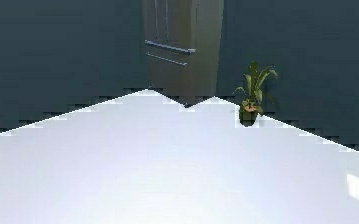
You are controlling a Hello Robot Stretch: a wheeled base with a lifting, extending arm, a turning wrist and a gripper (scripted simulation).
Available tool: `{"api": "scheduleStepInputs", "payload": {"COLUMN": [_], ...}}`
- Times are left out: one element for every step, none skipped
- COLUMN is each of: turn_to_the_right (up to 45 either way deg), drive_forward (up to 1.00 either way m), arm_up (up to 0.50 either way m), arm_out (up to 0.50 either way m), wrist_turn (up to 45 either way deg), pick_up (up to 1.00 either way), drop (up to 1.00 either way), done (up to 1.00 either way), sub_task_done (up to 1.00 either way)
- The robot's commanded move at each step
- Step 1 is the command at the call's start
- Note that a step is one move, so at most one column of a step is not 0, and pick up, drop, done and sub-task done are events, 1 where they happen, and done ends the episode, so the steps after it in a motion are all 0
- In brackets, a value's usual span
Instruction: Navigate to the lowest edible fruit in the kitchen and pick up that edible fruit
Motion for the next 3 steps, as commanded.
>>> {"api": "scheduleStepInputs", "payload": {"turn_to_the_right": [-9.0,0.0,0.0], "drive_forward": [0.00,0.00,0.00], "arm_up": [0.00,0.50,0.04], "arm_out": [0.00,0.00,0.00], "wrist_turn": [0.0,0.0,0.0], "pick_up": [0.00,0.00,0.00], "drop": [0.00,0.00,0.00], "done": [0.00,0.00,0.00], "sub_task_done": [0.00,0.00,0.00]}}
